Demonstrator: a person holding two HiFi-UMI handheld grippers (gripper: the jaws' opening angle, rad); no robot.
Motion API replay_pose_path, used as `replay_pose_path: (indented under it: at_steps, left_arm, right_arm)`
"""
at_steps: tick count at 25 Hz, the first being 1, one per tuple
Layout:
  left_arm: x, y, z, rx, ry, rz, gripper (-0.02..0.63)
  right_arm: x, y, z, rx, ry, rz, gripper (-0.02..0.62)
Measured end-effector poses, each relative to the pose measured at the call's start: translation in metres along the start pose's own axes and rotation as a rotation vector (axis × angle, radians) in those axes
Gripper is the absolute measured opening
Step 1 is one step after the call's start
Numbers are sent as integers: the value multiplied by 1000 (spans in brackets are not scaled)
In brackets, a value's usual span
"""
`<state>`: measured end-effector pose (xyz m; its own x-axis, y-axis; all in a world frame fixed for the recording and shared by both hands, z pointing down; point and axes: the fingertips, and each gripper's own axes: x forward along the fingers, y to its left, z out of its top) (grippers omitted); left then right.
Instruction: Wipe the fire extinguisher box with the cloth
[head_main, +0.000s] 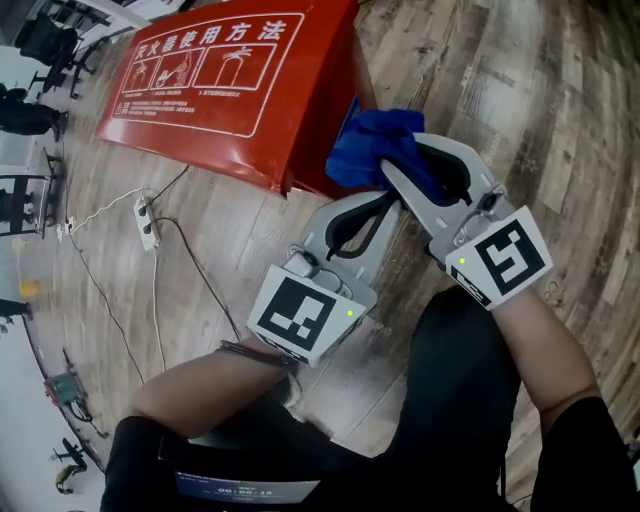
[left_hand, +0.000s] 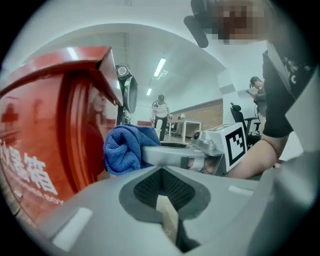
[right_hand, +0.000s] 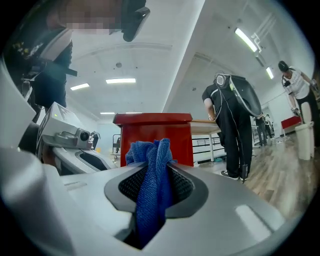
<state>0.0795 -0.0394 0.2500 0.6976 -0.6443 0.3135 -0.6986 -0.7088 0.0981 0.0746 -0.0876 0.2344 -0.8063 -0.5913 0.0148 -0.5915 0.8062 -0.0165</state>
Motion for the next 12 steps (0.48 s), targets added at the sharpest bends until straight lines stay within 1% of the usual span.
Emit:
replay_pose_path:
  at_steps: [3,7,9,12]
  left_arm:
    - [-25,-7,4,-21,-29,-19,0]
    - [-58,-9,6,0,-33,-76,1]
    - [-73,-5,8,16,-38,-122,0]
    - [-88,8,8,28,-44,-196,0]
  right_arm:
    - [-2,24,11,-1,19,1,112]
    - [1,54,24,-27,29,-33,112]
    - [5,66,30,-36,33,-79,112]
    - [9,75,39,-40,38,-197,112]
